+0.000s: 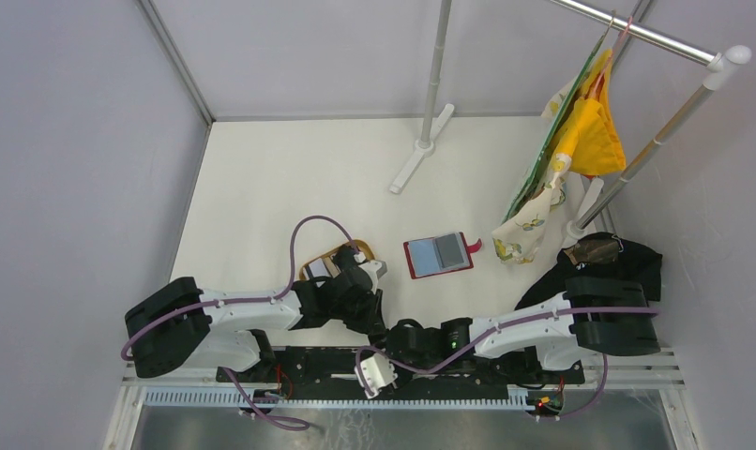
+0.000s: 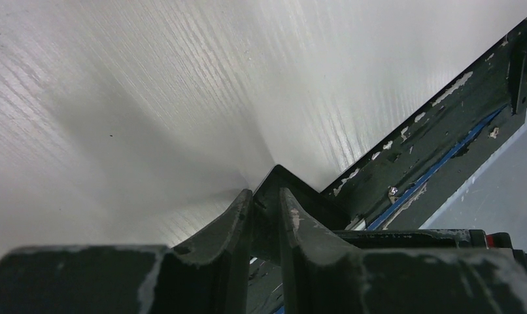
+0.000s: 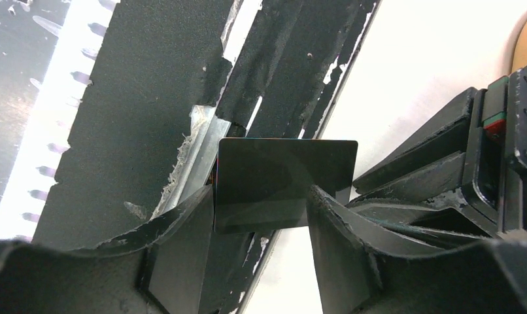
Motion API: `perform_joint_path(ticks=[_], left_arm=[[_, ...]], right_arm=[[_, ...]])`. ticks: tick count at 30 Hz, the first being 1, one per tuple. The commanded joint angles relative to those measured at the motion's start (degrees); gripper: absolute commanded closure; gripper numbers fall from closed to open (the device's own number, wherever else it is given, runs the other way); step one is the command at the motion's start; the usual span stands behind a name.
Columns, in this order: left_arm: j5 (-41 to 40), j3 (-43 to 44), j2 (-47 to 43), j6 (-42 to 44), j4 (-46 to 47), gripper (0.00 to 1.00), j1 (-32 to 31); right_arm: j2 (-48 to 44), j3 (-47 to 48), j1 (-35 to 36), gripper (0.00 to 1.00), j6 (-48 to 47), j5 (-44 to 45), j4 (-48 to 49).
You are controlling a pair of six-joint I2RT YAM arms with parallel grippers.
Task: Put the credit cards into the card holder
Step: Pick up the credit card at the corner of the board.
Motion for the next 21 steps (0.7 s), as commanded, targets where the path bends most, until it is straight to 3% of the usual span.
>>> perform_joint_path(ticks=[1, 11, 21], left_arm=[[0.69, -1.65, 0.33, 0.11, -0.05, 0.72, -0.18], [1.48, -3.0, -0.77, -0.93, 1.25, 0.73, -0.34], [2.18, -3.68, 0.13, -0.71, 1.3, 0.73, -0.36]], right_arm=[[0.76, 1.58, 0.63, 0.4, 1.9, 2.86, 1.2], [1.72, 1.95, 2.63, 0.42, 3.09, 6.14, 1.46], [-1.01, 2.28, 2.64, 0.53, 1.79, 9.12, 1.21]])
